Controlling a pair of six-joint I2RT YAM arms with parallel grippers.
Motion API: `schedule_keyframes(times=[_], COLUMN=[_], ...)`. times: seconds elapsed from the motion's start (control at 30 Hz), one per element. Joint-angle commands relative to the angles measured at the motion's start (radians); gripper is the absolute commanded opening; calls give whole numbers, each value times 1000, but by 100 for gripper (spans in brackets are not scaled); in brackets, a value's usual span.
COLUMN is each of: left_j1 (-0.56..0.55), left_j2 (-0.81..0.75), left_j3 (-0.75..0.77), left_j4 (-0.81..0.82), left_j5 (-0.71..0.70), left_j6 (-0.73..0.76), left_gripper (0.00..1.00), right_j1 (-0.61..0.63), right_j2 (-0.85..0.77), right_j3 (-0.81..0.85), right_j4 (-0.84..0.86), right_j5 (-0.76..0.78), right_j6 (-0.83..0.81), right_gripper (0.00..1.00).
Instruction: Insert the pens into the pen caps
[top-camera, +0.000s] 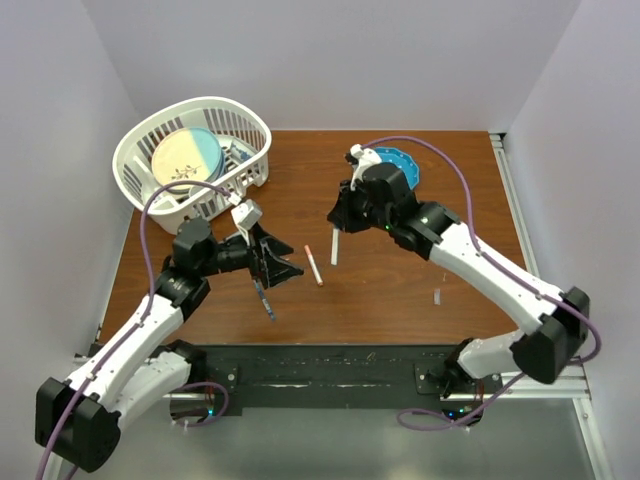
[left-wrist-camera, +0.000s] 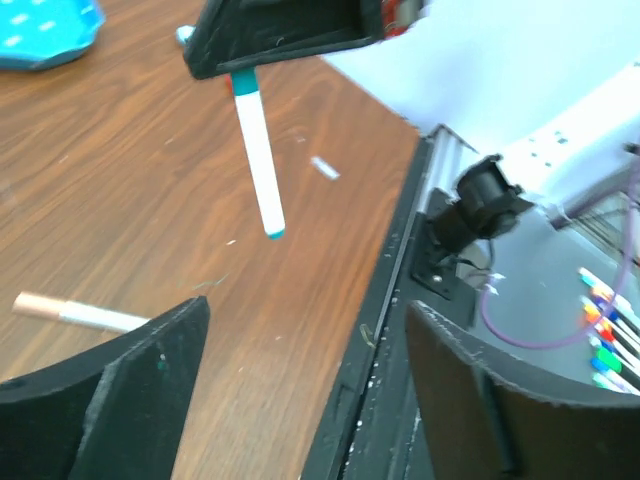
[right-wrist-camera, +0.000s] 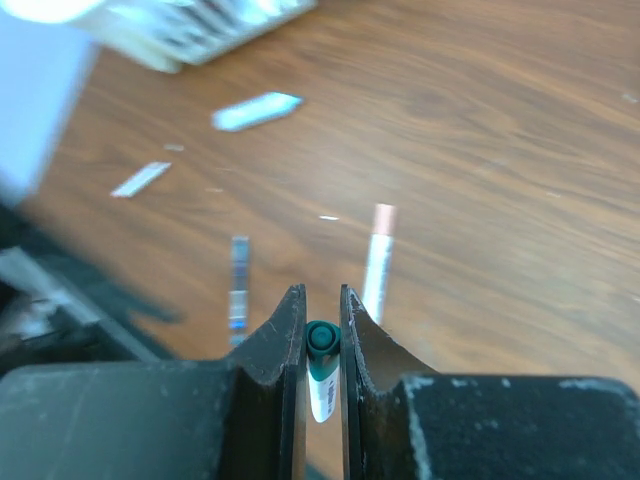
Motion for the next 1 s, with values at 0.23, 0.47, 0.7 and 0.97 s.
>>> schedule_keyframes(times=[0.23,0.47,0.7,0.97], left_j1=[0,2,2,2], left_j2=[-18,-81,-83,-106], left_j3=[45,2,6,52], left_j4=[-264,-324,-329,-400], left_j5=[-459,-622,-552,-566], left_j6=[-109,-137,-122,-52], left_gripper=[90,90,90,90], right_j1=[-77,-83,-94,-113], right_j2=[396,643,764,779], right_j3=[115,290,384,478], right_j4=[-106,-170,-197,-262], right_j5=[-85,-82,-30,59], right_j6=[-98,-115,-113,-135], right_gripper=[2,5,16,45])
